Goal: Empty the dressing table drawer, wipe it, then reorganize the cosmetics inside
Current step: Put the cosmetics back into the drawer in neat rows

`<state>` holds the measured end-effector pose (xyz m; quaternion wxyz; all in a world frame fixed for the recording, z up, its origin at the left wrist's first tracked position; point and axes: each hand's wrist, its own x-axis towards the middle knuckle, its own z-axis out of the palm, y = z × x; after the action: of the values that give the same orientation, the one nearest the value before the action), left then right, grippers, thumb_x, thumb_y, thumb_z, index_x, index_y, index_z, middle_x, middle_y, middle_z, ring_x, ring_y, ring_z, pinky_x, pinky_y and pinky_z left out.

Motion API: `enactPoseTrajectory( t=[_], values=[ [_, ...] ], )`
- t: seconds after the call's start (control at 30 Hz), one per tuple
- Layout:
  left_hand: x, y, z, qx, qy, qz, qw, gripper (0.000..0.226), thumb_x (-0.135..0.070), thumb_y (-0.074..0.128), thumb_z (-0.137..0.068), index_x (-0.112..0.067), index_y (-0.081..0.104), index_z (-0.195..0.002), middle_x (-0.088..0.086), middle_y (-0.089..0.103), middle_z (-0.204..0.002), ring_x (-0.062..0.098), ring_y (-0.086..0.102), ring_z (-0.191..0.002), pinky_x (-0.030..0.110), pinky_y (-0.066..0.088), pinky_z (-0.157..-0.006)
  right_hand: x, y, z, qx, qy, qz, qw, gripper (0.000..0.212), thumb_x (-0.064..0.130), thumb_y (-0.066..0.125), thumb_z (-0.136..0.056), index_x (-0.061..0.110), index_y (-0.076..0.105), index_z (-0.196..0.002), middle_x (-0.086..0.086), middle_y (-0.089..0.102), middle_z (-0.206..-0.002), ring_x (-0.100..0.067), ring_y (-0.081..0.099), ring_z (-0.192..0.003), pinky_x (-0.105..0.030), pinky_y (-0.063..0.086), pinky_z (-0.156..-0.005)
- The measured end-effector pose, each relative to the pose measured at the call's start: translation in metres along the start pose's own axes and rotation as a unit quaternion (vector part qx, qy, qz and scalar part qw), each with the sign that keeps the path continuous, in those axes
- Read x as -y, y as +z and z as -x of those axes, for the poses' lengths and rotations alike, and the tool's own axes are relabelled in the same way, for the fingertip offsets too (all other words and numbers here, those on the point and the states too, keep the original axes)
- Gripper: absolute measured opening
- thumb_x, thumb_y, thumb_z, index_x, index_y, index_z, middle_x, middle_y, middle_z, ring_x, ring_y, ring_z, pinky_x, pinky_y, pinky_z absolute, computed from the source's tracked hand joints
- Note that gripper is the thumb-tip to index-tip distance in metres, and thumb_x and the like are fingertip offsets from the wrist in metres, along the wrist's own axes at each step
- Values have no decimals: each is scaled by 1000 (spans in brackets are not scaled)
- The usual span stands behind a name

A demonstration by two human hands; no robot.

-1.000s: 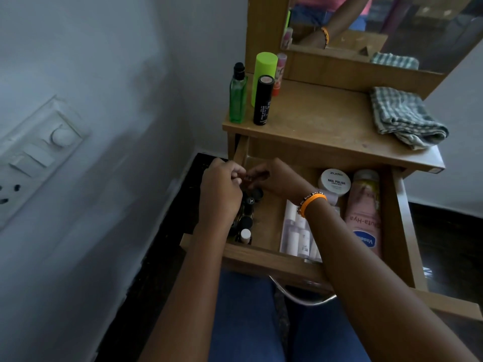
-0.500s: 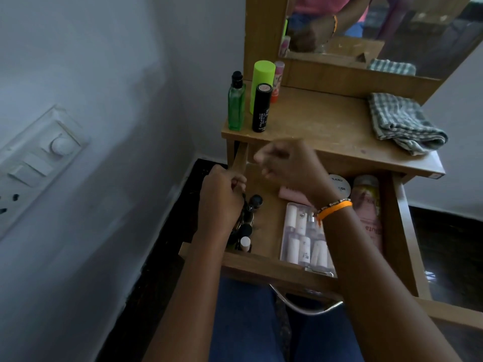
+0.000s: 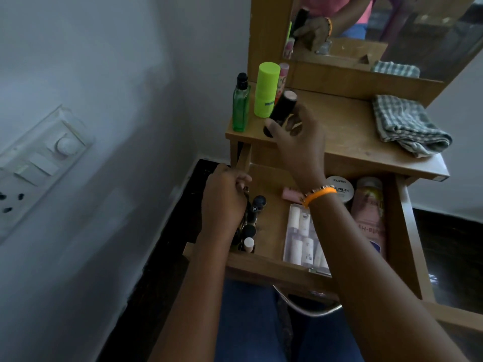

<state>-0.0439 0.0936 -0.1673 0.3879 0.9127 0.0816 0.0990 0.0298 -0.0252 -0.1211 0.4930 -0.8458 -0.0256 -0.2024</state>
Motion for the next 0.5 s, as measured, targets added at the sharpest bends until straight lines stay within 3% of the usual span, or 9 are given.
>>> enactPoseTrajectory(
  t=[0.07, 0.17, 0.27, 0.33, 0.5],
  values=[
    [0, 0, 0, -7, 4, -8, 1000, 25, -1, 48, -91, -17, 68, -95, 1, 60, -104, 9, 56, -91, 11, 36, -65, -6, -9, 17, 3, -29, -15, 999, 33, 33, 67, -80, 14, 60, -106, -6, 62, -93, -14, 56, -78, -21, 46, -64],
    [-1, -1, 0, -17, 20, -24, 999, 25, 1, 50, -89, -14, 67, -99, -1, 58, -103, 1, 49, -84, 5, 31, -59, -16, -16, 36, 82, -21, -15, 996, 37, 34, 69, -77, 10, 60, -103, -4, 64, -98, -14, 60, -86, -25, 52, -73],
    [-1, -2, 0, -20, 22, -27, 999, 26, 3, 50, -88, -13, 67, -101, -1, 57, -103, 0, 46, -85, 4, 31, -57, -24, -11, 42, 184, -51, 98, 977, 32, 19, 77, -72, 6, 64, -98, -8, 60, -99, -18, 56, -87, -22, 43, -72],
    [-1, -2, 1, -18, 14, -18, 1000, 27, 3, 50, -88, -13, 66, -103, 0, 56, -104, 2, 47, -87, 5, 31, -58, -29, -6, 41, 241, -53, 165, 955, 33, 13, 77, -71, 5, 64, -100, -12, 59, -103, -25, 56, -92, -29, 41, -74],
    [-3, -1, 3, -8, 21, -8, 1000, 30, 4, 50, -90, -15, 67, -107, -7, 48, -96, 6, 49, -89, 7, 31, -59, -41, -3, 40, 331, -8, 225, 916, 38, 5, 71, -74, 5, 64, -111, -16, 64, -115, -30, 58, -109, -28, 43, -81]
  ],
)
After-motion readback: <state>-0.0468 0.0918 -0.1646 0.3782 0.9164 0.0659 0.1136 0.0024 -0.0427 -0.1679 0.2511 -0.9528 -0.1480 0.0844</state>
